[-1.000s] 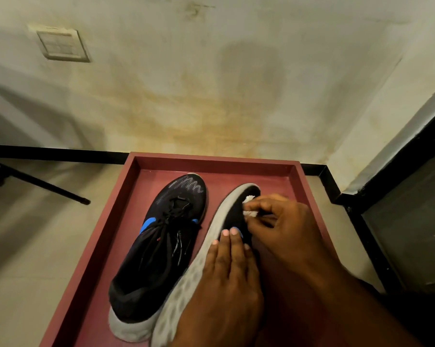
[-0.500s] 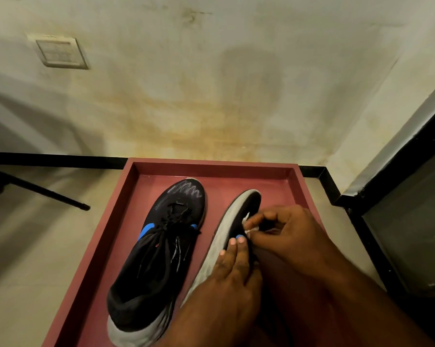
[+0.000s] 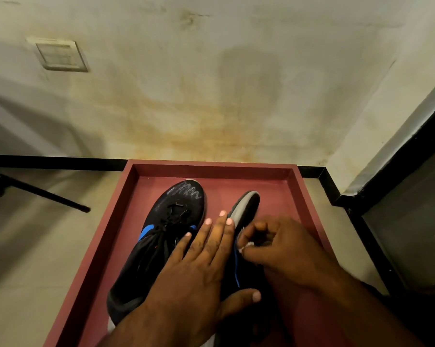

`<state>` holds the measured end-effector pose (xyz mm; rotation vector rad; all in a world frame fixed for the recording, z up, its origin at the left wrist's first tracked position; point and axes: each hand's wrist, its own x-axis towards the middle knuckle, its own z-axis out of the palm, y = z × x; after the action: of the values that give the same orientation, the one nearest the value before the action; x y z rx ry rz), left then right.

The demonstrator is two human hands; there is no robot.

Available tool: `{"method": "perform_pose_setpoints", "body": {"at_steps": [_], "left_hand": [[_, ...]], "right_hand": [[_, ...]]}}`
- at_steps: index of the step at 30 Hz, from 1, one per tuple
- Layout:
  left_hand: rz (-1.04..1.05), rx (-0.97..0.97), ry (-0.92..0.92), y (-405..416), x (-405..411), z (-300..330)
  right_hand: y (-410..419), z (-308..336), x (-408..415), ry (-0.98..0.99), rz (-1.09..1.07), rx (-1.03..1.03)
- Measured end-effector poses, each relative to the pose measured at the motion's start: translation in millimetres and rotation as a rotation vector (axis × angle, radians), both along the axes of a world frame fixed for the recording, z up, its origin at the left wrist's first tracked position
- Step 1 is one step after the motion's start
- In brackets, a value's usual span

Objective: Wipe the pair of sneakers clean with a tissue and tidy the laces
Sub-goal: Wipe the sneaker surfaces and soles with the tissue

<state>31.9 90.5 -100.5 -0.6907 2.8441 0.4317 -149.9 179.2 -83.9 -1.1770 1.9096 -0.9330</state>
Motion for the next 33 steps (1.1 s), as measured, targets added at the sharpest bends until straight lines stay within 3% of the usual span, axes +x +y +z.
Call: {"method": "perform_pose_setpoints", "body": {"at_steps": [2,5,7,9,11,14,16,19,21,24,26,28,30,33], "left_hand": [[-0.01,0.007,-0.002,-1,0,1],[-0.02,0.012,-0.008,0,-3,2],[-0.01,0.019,0.015,0,-5,-2],[-0.019,-0.076,0.074,1,-4,-8],[0.014,-0.04,0.039,-3,-4,-14],[0.029,-0.059,0.089,-6,-5,-22],[0.001,-0.019,0.107,-4,-8,-12],[-0.017,0.01,0.04,0,-7,-8],[-0.01,-0.012,0.035,1,-6,-7],[0.002,0.007,0.015,-1,-4,-8],[-0.007,-0.004,0.005,0,-5,-8],[-0.022,-0.003,0.002,2,-7,-10],[-0.033,0.016,-0.012,5,-10,-11],[-0.032,0.025,-0.012,6,-11,-11]], "right_hand": [[2,3,-1,-0.036,-0.002,-0.02],[-10,-11,-14,0.033,-0.424,-0.261],[-20,-19,-16,0.067,-0.538,-0.32],[-22,-23,-12,0.027,-0.444,-0.234],[-14,-13,-7,0.034,-0.239,-0.073],[0,2,-9,-0.179,0.01,0.026],[-3,0,-12,-0.219,-0.157,-0.108],[-19,-14,-15,-0.087,-0.561,-0.3],[-23,-16,-11,-0.121,-0.483,-0.25],[-7,-4,-3,-0.149,-0.1,0.006],[2,4,-4,-0.222,0.025,0.051],[-1,1,-10,-0.269,-0.19,-0.092],[-10,-13,-18,-0.171,-0.51,-0.233],[-24,-26,-12,-0.223,-0.542,-0.251]]}}
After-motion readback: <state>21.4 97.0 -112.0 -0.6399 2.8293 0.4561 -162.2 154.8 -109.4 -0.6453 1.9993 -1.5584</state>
